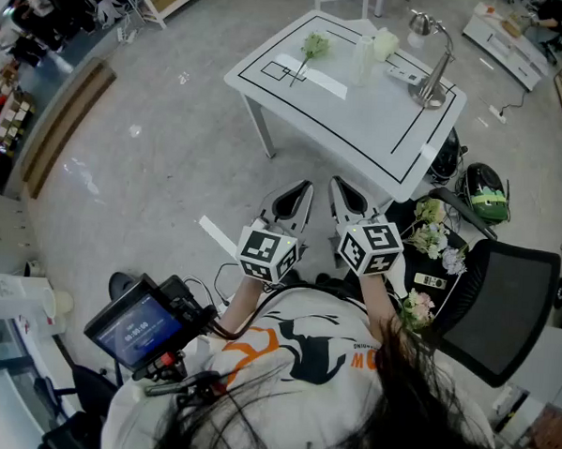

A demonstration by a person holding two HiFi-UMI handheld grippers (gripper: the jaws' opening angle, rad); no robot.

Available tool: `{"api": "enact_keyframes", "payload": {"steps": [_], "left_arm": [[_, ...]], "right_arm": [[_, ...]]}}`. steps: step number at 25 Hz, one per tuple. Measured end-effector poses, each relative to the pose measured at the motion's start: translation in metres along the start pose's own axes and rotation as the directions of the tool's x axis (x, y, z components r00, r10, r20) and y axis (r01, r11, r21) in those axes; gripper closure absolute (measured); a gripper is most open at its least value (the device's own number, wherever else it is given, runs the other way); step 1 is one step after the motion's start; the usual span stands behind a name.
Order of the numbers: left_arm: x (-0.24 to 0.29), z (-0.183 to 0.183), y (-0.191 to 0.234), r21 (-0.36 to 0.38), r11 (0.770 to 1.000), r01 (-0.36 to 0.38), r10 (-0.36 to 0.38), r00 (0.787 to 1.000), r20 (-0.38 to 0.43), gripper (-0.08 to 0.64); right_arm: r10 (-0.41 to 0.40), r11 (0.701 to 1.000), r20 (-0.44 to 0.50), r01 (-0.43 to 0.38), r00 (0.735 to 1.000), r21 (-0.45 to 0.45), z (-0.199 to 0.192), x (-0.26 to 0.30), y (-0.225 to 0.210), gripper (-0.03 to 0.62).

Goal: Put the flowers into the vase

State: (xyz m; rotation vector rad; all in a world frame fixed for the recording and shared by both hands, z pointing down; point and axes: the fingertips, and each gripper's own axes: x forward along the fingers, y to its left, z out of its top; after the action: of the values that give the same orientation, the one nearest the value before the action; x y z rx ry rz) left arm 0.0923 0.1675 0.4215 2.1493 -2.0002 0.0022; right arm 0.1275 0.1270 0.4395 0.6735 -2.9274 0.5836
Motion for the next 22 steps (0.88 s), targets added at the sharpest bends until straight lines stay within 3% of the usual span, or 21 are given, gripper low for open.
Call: {"api": "enact_keyframes", "payload": {"steps": [22], "left_arm": [[0.009,-0.003,-0.006,-0.029,0.998,-0.062,0.061,0.998,-0.016,0.540]], "right_arm": [[0.072,0.997,-0.048,-0.073,0.996,-0.011,0.001,0.008,-0.014,0.580]]}}
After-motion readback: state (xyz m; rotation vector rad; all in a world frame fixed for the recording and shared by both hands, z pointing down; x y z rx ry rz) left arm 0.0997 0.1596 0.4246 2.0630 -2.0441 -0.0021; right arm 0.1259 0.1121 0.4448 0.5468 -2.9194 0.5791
